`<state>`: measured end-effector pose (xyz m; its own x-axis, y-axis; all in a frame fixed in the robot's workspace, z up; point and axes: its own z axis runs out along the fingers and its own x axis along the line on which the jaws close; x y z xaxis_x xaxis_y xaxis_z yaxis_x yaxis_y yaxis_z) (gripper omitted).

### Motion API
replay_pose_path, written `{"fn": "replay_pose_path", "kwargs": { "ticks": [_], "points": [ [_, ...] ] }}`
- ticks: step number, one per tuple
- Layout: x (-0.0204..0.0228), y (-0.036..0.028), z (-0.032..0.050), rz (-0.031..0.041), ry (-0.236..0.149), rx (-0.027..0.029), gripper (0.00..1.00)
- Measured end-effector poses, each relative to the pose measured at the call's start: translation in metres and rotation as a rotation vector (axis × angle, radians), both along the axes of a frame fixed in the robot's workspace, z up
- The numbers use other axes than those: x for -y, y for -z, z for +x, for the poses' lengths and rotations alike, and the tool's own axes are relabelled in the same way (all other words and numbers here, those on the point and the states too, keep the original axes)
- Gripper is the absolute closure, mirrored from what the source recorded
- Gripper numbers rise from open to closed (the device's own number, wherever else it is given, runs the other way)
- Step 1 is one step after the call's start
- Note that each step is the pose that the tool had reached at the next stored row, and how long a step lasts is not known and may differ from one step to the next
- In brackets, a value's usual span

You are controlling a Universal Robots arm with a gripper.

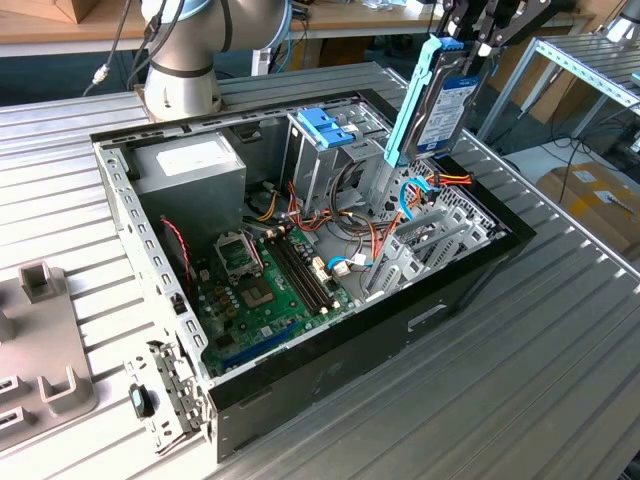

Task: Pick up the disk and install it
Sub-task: 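Pick up the disk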

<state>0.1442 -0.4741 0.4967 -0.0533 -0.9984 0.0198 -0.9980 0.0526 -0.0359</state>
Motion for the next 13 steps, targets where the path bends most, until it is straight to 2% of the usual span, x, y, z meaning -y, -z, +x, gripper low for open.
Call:
{"fn": "replay_pose_path", "kwargs": {
  "ticks": [7, 13],
  "points": [
    [0.0012, 0.0000, 0.0000, 0.0000, 0.000, 0.0000, 0.65],
    [0.0059, 0.0000, 0.0000, 0.0000, 0.000, 0.0000, 0.65]
  ]
}}
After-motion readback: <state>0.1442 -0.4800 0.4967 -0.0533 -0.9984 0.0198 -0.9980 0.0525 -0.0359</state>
